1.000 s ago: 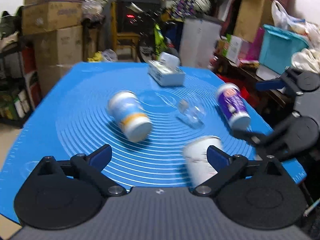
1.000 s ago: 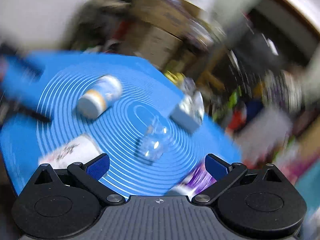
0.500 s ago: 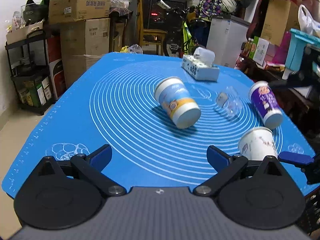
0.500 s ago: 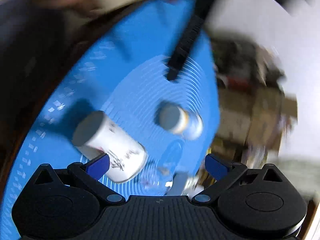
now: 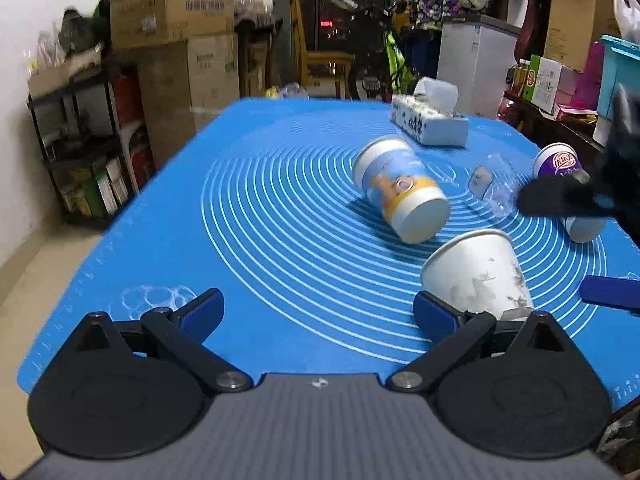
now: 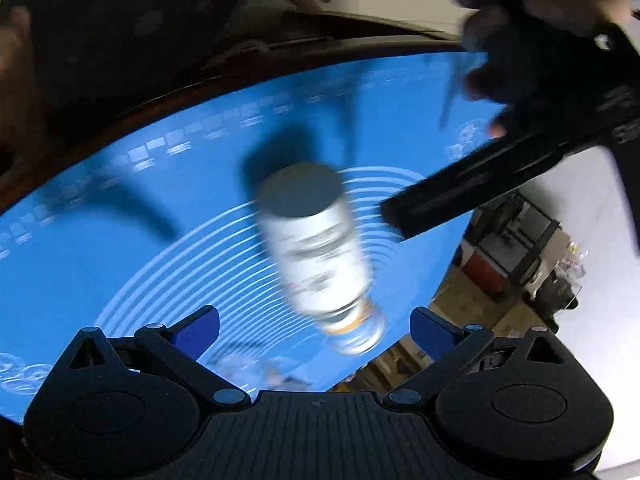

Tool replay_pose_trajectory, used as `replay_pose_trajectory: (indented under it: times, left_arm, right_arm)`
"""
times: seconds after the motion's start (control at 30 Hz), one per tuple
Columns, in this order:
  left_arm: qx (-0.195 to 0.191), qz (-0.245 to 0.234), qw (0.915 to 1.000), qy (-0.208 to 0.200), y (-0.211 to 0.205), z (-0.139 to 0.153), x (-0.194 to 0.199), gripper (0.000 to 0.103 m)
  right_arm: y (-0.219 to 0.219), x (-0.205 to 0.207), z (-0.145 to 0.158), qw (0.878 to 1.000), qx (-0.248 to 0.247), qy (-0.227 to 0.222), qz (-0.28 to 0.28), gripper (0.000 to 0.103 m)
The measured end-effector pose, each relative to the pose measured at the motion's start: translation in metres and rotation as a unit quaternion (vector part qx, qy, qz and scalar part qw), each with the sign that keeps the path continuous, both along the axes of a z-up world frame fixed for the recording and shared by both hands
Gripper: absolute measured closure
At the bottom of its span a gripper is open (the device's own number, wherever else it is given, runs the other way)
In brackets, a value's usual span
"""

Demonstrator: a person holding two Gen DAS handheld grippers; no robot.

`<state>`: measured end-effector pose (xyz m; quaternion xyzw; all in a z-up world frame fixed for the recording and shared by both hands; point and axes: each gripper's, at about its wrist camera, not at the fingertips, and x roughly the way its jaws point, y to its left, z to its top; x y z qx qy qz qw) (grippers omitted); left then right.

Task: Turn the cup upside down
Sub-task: 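Rotate the cup with the right gripper and set it on its rim on the mat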

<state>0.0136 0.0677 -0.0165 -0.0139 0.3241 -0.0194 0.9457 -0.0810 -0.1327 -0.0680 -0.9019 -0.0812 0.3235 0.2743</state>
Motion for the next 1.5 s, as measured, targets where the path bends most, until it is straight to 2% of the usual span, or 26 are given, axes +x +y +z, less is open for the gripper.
replay_pose_trajectory:
  times: [0.07, 0.23, 0.3, 0.37, 0.4, 0.53, 0.67, 0.77, 0.83, 0.87, 0.9, 0.97, 1.07, 1.17, 1.2, 1.27, 1.33, 1.4, 1.43, 1.47, 1.5]
  left_arm:
    - [-0.019, -0.011, 0.9997, 0.006, 0.003, 0.000, -0.001, 0.003]
    - [-0.012, -0.011, 0.9999, 0.000, 0.010, 0.000, -0.006, 0.003]
    - [-0.018, -0.012, 0.9997, 0.008, 0.013, 0.000, -0.005, 0.003]
    - [-0.024, -0.012, 0.9995, 0.013, 0.013, -0.001, -0.006, 0.003]
    - [-0.020, -0.015, 0.9995, 0.016, 0.013, -0.001, -0.006, 0.003]
    - [-0.015, -0.019, 0.9996, 0.012, 0.012, -0.001, -0.008, 0.003]
    - [-0.022, -0.013, 0.9996, 0.008, 0.017, 0.000, -0.009, 0.003]
    - [-0.039, -0.011, 0.9991, 0.011, 0.019, 0.002, -0.008, 0.003]
    - [-0.045, -0.008, 0.9989, 0.008, 0.021, 0.003, -0.009, 0.003]
    - [-0.048, -0.006, 0.9988, 0.005, 0.021, 0.004, -0.009, 0.003]
    - [-0.052, -0.005, 0.9986, 0.002, 0.022, 0.005, -0.009, 0.003]
    - [-0.059, -0.003, 0.9982, -0.004, 0.021, 0.006, -0.010, 0.003]
    - [-0.065, -0.006, 0.9978, -0.016, 0.019, 0.009, -0.012, 0.003]
    - [-0.066, -0.010, 0.9973, -0.029, 0.013, 0.011, -0.013, 0.003]
    - [-0.066, -0.011, 0.9973, -0.032, 0.011, 0.011, -0.013, 0.003]
    - [-0.063, -0.014, 0.9972, -0.037, 0.006, 0.011, -0.014, 0.003]
    - [-0.056, -0.017, 0.9975, -0.040, 0.002, 0.010, -0.013, 0.003]
    - [-0.048, -0.018, 0.9979, -0.040, -0.003, 0.009, -0.012, 0.003]
    - [-0.045, -0.019, 0.9980, -0.040, -0.006, 0.008, -0.011, 0.003]
    - [-0.043, -0.020, 0.9981, -0.040, -0.008, 0.007, -0.011, 0.003]
    - [-0.042, -0.022, 0.9981, -0.041, -0.009, 0.007, -0.010, 0.003]
  right_arm:
    - [0.008, -0.001, -0.004, 1.000, -0.010, 0.010, 0.010, 0.002]
    - [0.015, -0.003, -0.023, 0.998, -0.046, 0.028, 0.020, 0.004]
    - [0.019, 0.001, -0.035, 0.998, -0.062, 0.028, 0.019, 0.007]
    - [0.020, 0.011, -0.043, 0.998, -0.061, 0.028, 0.013, 0.019]
    - [0.023, 0.014, -0.046, 0.998, -0.054, 0.032, 0.008, 0.021]
    - [0.030, 0.022, -0.050, 0.999, -0.019, 0.037, -0.002, 0.042]
    - [0.041, 0.029, -0.035, 0.992, 0.050, 0.076, -0.082, 0.047]
    - [0.043, 0.041, -0.017, 0.976, 0.129, 0.104, -0.144, 0.047]
    - [0.043, 0.052, -0.004, 0.953, 0.195, 0.126, -0.195, 0.047]
    - [0.041, 0.057, 0.004, 0.937, 0.230, 0.140, -0.221, 0.047]
    - [0.035, 0.059, 0.021, 0.916, 0.271, 0.157, -0.250, 0.047]
    - [0.027, 0.069, 0.033, 0.871, 0.345, 0.187, -0.296, 0.047]
    - [0.004, 0.085, 0.055, 0.781, 0.452, 0.230, -0.364, 0.047]
    - [-0.030, 0.097, 0.075, 0.675, 0.540, 0.274, -0.422, 0.047]
    - [-0.042, 0.101, 0.075, 0.637, 0.563, 0.290, -0.440, 0.047]
    - [-0.058, 0.106, 0.071, 0.572, 0.596, 0.315, -0.467, 0.047]
    - [-0.075, 0.111, 0.071, 0.522, 0.614, 0.334, -0.489, 0.047]
    - [-0.089, 0.115, 0.065, 0.466, 0.628, 0.354, -0.513, 0.047]
    - [-0.093, 0.119, 0.060, 0.443, 0.633, 0.360, -0.523, 0.047]
    - [-0.094, 0.123, 0.054, 0.428, 0.636, 0.362, -0.531, 0.047]
    - [-0.090, 0.128, 0.055, 0.424, 0.637, 0.360, -0.534, 0.047]
